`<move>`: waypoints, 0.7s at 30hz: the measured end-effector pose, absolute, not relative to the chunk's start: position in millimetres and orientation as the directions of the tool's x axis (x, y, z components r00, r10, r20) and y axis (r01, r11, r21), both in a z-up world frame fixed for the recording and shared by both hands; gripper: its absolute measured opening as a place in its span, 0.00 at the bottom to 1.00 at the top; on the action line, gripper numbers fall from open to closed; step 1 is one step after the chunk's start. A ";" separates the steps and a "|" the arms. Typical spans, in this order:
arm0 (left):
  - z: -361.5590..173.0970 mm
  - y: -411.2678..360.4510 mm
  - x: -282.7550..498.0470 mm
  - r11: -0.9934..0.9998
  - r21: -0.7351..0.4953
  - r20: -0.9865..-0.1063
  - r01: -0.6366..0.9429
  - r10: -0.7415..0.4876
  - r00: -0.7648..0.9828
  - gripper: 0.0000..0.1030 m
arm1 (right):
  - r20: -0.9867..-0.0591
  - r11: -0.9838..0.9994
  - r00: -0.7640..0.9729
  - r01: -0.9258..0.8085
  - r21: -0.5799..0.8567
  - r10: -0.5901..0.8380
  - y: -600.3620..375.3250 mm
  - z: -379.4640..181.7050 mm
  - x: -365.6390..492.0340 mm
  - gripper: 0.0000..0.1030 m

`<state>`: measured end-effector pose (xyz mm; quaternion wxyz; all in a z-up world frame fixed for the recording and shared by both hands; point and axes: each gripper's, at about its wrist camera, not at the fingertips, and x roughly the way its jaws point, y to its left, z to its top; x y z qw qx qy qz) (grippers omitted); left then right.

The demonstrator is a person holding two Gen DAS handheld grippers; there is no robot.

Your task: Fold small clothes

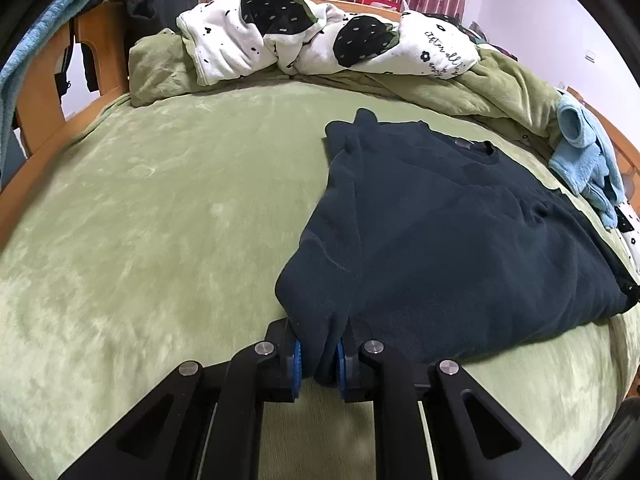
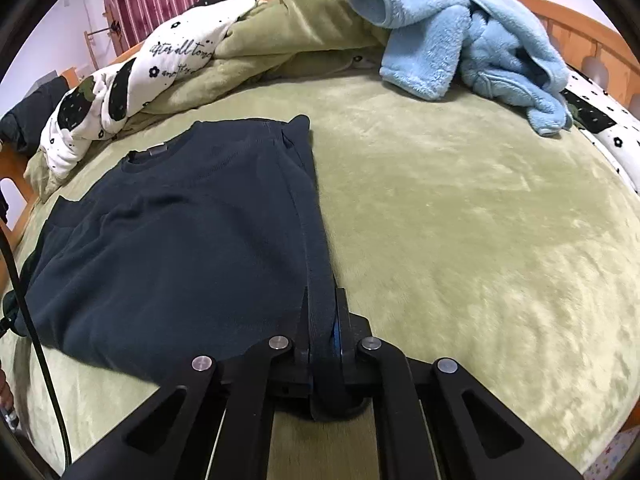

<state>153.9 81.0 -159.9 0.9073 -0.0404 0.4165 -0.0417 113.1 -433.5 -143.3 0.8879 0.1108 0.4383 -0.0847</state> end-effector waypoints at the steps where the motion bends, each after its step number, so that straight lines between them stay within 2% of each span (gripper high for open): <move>1: -159.2 81.1 150.5 0.993 -0.107 -0.754 0.041 -0.108 0.648 0.12 | -0.795 0.962 0.605 0.243 0.125 -0.050 -433.1 -140.3 104.8 0.05; 21: -154.9 87.2 65.4 0.996 -0.074 -0.775 0.047 -0.088 0.626 0.13 | -0.788 0.962 0.613 0.240 0.127 -0.049 -424.8 -118.8 8.9 0.05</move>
